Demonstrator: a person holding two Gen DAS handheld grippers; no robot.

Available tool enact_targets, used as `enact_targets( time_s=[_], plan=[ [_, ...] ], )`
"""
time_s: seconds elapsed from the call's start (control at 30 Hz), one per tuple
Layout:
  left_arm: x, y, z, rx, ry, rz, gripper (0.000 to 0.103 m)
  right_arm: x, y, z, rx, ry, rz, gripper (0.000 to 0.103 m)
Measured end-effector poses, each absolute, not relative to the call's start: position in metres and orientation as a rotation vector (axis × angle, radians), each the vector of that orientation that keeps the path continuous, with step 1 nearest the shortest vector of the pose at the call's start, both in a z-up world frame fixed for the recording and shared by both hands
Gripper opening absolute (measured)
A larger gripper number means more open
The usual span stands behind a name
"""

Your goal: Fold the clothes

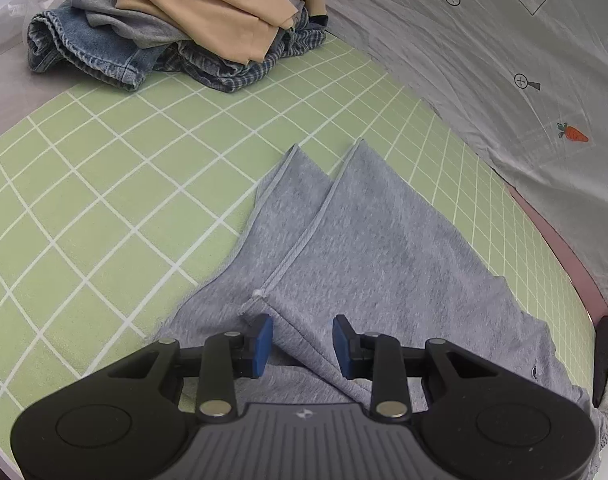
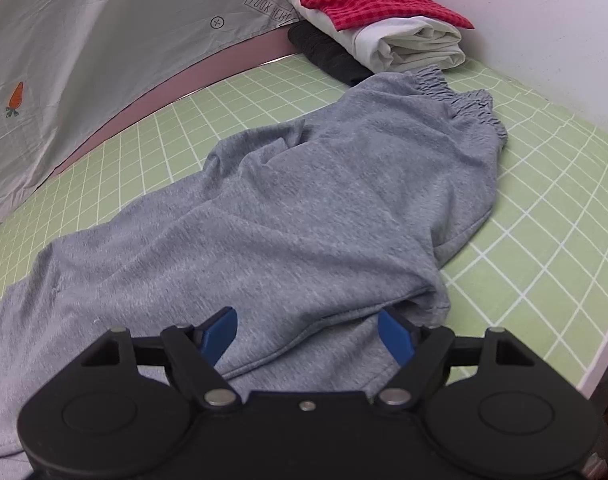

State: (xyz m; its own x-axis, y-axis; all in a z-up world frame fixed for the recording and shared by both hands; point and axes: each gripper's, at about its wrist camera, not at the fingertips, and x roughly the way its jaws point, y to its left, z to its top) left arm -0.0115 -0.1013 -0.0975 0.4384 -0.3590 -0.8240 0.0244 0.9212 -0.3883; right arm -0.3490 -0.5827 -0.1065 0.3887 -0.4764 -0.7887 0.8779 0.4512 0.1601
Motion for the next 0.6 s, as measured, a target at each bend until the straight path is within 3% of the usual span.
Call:
enact_targets(
  time_s=[0.03,0.1,0.13,0.2,0.23,0.27,0.3,0.6],
  plan=[
    [-0.010,-0.103,-0.099,-0.337,1.100,-0.243,0.034,-0.347,-0.584,-0.110,0.645,0.749,-0.934,0.074],
    [-0.006,-0.109,-0.101,-0.308,1.108,-0.234,0.032,-0.341,-0.589,-0.118,0.671,0.779,-0.937,0.057],
    [-0.005,-0.111,-0.102,-0.298,1.105,-0.226,0.019,-0.339,-0.591,-0.121,0.679,0.783,-0.937,0.054],
    [-0.002,-0.113,-0.103,-0.291,1.100,-0.214,0.003,-0.336,-0.592,-0.125,0.675,0.783,-0.940,0.041],
    [-0.001,-0.113,-0.103,-0.293,1.088,-0.210,0.002,-0.335,-0.593,-0.124,0.666,0.787,-0.937,0.033],
    [0.000,-0.114,-0.101,-0.289,1.076,-0.214,0.002,-0.334,-0.594,-0.124,0.659,0.789,-0.934,0.011],
    [0.001,-0.114,-0.099,-0.282,1.061,-0.217,0.001,-0.334,-0.595,-0.123,0.657,0.783,-0.932,0.002],
    [-0.044,-0.076,0.004,-0.311,0.752,-0.202,0.001,-0.352,-0.573,-0.069,0.558,0.656,-0.938,0.002]
  ],
)
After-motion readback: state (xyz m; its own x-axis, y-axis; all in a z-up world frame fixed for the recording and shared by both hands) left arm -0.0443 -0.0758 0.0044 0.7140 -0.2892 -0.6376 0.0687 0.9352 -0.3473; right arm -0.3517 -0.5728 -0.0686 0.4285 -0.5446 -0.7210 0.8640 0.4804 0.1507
